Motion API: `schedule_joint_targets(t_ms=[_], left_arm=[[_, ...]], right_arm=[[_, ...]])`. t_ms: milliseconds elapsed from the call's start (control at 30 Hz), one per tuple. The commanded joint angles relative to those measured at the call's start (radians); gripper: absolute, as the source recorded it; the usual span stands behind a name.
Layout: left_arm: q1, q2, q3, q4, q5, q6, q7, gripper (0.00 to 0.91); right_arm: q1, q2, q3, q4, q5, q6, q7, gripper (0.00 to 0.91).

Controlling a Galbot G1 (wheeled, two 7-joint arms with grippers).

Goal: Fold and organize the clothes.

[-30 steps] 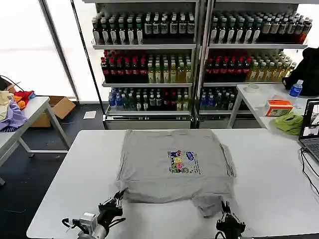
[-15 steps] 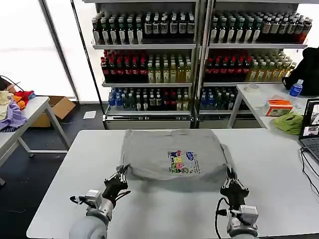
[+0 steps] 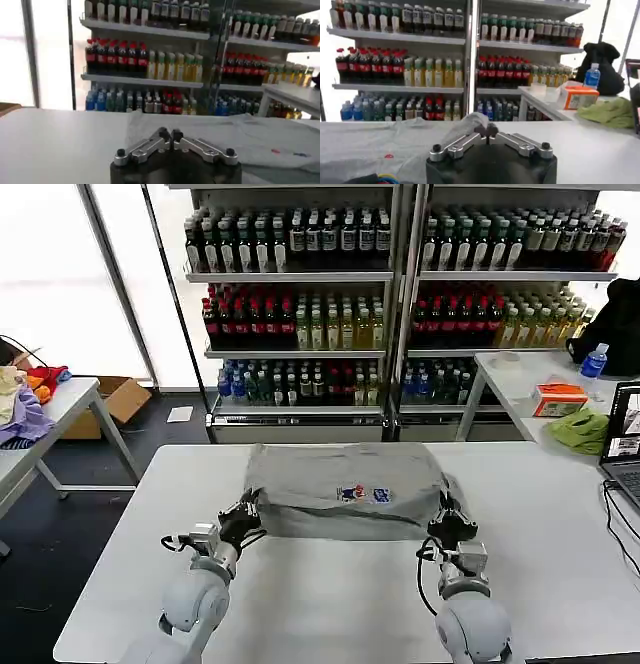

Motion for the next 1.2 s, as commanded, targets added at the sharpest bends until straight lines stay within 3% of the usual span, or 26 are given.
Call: schedule_joint_targets(t_ms=[33, 67, 100, 133, 333, 533, 867, 1200], left_arm=[[-0.128, -0.006, 0.019, 0.155, -0.002, 0.011, 0.001, 0.01], [-0.131, -0.007, 0.019, 0.16, -0.002, 0.015, 0.003, 0.071], [-0.134, -0.006, 0.02, 0.168, -0.003, 0.016, 0.003, 0.272], [-0.139, -0.006, 0.02, 0.173, -0.002, 0.017, 0.002, 0.907], [-0.136, -0.006, 0.008, 0.159, -0.001, 0.028, -0.01, 0.907], [-0.088, 0.006, -0.004, 0.071, 0.017, 0.043, -0.019, 0.907], [-0.005, 0.025, -0.017, -0.031, 0.089, 0.1, -0.04, 0.907], [0.04, 0.036, -0.031, -0.047, 0.116, 0.136, -0.053, 0.907]], right_arm=[[0.126, -0.001, -0.014, -0.095, 0.012, -0.057, -0.012, 0.292], [0.133, -0.001, -0.017, -0.101, 0.019, -0.062, -0.01, 0.474], [0.15, -0.002, -0.025, -0.113, 0.024, -0.065, -0.007, 0.746], [0.161, -0.002, -0.03, -0.124, 0.024, -0.066, -0.007, 0.907], [0.205, 0.019, -0.036, -0.148, 0.058, -0.071, 0.016, 0.907], [0.18, 0.027, -0.028, -0.073, 0.127, -0.063, 0.035, 0.907], [-0.018, -0.006, 0.03, 0.08, 0.104, -0.123, 0.097, 0.907], [-0.148, -0.046, 0.07, 0.176, 0.095, -0.137, 0.102, 0.907]])
